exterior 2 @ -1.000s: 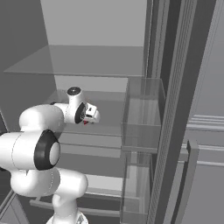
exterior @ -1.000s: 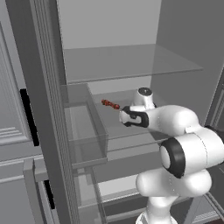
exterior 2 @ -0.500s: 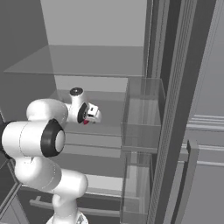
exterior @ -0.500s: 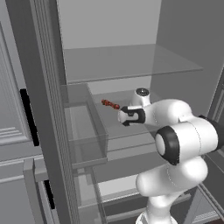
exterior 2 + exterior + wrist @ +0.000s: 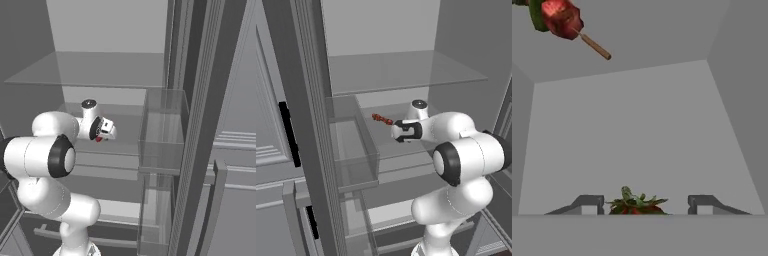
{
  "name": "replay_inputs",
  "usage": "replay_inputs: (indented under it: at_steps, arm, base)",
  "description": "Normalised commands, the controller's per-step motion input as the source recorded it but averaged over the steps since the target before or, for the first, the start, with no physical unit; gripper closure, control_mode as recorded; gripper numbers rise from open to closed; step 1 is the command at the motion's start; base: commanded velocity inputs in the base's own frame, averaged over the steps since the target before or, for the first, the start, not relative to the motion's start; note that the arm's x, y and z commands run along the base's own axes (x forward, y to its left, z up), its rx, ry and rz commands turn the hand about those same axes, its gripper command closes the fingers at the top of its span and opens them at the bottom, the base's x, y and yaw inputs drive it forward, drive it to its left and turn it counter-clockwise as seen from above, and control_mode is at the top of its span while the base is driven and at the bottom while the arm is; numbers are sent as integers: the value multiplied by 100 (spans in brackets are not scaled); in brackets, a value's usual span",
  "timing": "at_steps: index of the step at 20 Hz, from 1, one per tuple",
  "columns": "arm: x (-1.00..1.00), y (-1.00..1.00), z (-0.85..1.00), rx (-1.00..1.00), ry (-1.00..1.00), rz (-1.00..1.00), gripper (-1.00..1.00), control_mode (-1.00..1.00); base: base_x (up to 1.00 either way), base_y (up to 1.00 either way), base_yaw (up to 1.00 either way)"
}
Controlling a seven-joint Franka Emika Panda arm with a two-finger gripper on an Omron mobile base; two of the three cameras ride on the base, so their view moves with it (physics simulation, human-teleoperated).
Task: Take the strawberry from the fridge and place it on top of the pancake, located on the dining counter.
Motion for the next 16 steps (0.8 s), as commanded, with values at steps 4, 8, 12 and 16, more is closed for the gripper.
replay_inputs:
  at_steps: [4,8,12,16]
  arm:
    - [-6,0,-8,0,0,0,100,-100]
    - [-33,0,0,0,0,0,100,-100]
    - [-94,-2,12,0,-2,0,100,-100]
    - [-100,0,52,-3,-8,4,100,-100]
  base:
    - [0,0,0]
    - [0,0,0]
    - [0,0,0]
    - [0,0,0]
